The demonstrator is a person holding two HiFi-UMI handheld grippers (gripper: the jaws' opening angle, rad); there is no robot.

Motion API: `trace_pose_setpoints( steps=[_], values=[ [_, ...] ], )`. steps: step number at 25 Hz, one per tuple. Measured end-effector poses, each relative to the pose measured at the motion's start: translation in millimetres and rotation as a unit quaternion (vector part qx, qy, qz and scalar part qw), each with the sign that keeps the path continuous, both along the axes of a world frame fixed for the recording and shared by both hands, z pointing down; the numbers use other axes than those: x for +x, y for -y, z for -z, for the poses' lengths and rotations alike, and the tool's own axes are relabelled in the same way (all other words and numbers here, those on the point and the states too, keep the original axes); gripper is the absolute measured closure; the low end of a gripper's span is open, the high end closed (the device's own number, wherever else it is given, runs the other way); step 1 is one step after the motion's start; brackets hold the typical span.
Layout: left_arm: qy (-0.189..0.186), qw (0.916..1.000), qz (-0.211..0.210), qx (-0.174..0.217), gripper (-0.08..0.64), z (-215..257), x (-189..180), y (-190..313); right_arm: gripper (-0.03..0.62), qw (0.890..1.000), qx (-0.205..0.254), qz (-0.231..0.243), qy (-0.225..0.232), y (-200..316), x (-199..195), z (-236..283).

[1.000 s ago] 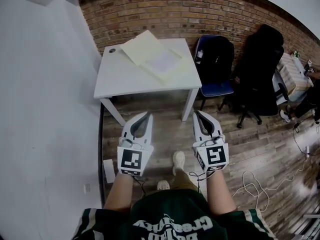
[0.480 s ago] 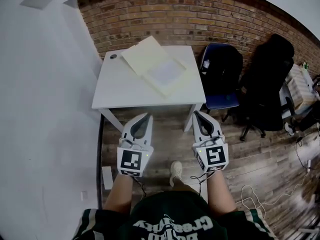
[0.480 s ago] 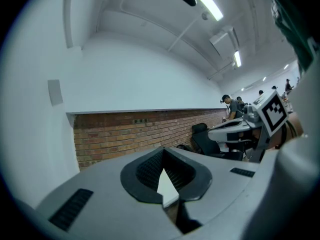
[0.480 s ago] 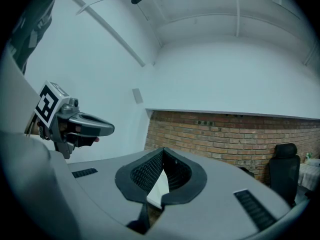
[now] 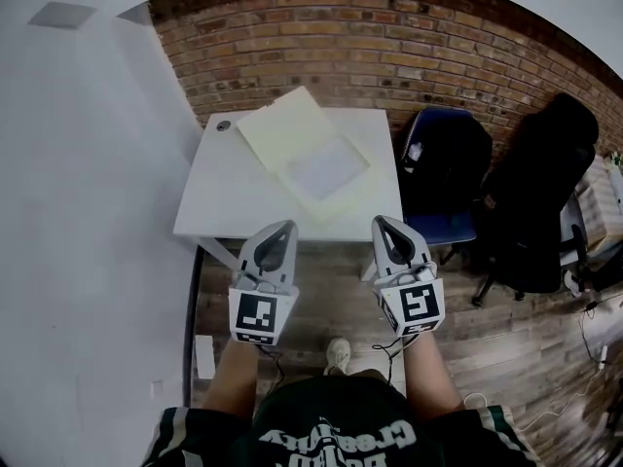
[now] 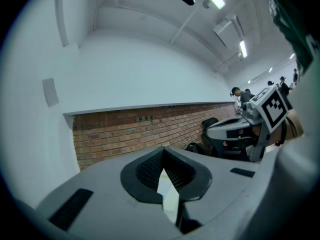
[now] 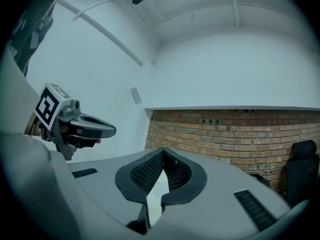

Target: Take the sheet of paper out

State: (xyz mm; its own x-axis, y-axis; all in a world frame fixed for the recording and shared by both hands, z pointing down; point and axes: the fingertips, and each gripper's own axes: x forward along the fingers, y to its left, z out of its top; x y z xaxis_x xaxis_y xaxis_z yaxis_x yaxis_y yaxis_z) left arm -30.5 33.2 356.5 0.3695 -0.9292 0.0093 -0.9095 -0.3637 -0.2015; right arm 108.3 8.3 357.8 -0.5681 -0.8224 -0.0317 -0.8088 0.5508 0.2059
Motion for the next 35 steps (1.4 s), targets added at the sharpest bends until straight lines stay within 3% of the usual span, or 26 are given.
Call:
trace_pose_setpoints(
  steps=[10,22,30,35],
  values=[
    [0.005,0.9997,0.021,-0.010,0.560,-6.0,11.9,40.3,0.598,1.000,-0.013,0.025,0.008,43.7,7.6,-9.4],
    [0.010,0.9996,0.014,-0.023,0.560,-16.2,7.2,74.2,0.598,0.999,-0.023,0.036,0.008,72.6,-5.8,-15.0],
    [0.007,0.9995,0.004,-0.032,0.560,-30.0,-16.1,137.3,0.598,0.999,-0.024,0.038,-0.011,127.0,-34.0,-22.3],
    [0.008,0.9989,-0.025,-0.037,0.560,-34.3,-27.6,184.7,0.598,0.999,-0.020,0.034,-0.007,174.7,-54.5,-18.4]
  ],
)
